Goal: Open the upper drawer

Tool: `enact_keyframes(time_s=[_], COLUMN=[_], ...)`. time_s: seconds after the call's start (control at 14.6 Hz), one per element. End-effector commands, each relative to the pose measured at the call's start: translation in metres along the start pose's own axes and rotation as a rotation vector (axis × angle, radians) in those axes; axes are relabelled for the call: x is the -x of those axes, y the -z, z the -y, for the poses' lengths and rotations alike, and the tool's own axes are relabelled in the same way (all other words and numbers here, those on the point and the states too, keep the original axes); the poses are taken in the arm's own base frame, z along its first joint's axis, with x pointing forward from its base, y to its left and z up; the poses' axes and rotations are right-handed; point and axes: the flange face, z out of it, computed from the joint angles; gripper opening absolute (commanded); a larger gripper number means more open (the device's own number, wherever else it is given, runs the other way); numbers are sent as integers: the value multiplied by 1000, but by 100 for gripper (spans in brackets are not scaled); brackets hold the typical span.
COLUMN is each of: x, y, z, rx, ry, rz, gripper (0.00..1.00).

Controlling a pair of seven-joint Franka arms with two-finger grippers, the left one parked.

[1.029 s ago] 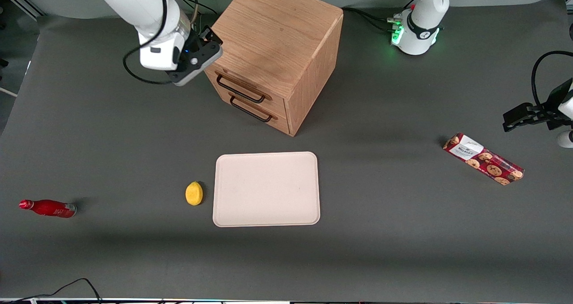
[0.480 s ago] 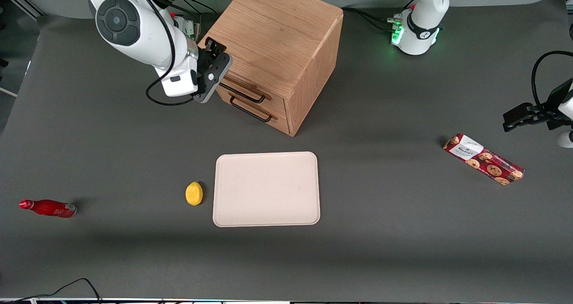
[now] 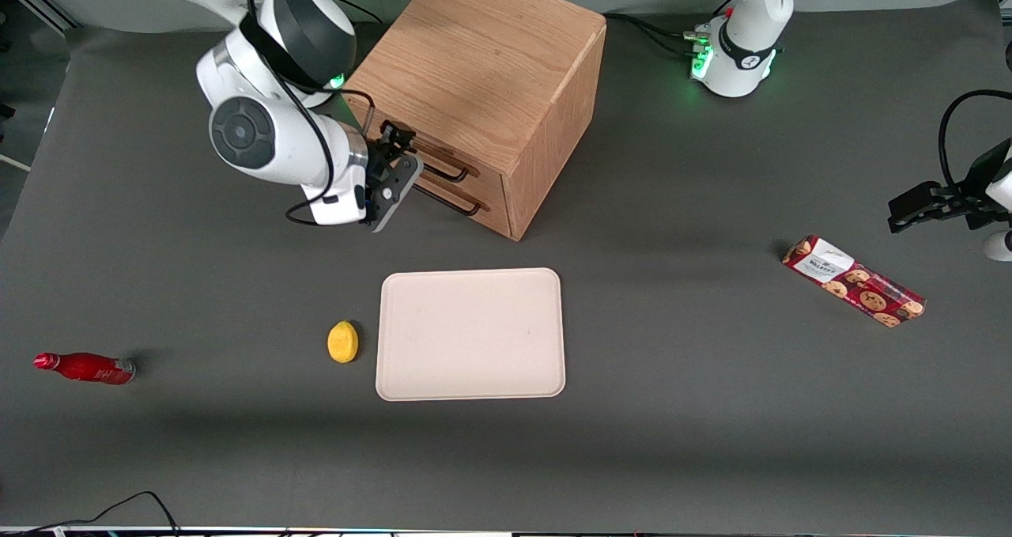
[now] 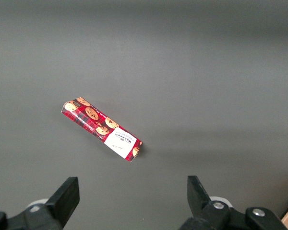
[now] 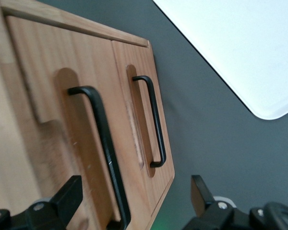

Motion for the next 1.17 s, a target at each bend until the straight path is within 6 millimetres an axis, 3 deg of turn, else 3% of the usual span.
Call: enact_keyframes(time_s=[0.0, 0.48, 1.1], x=[2, 0, -1], y=[-12, -39, -50], z=[2, -5, -7], rx=[-1, -10, -20], ry=[13, 4, -8], rz=[-15, -18, -45], gripper=[100, 100, 100])
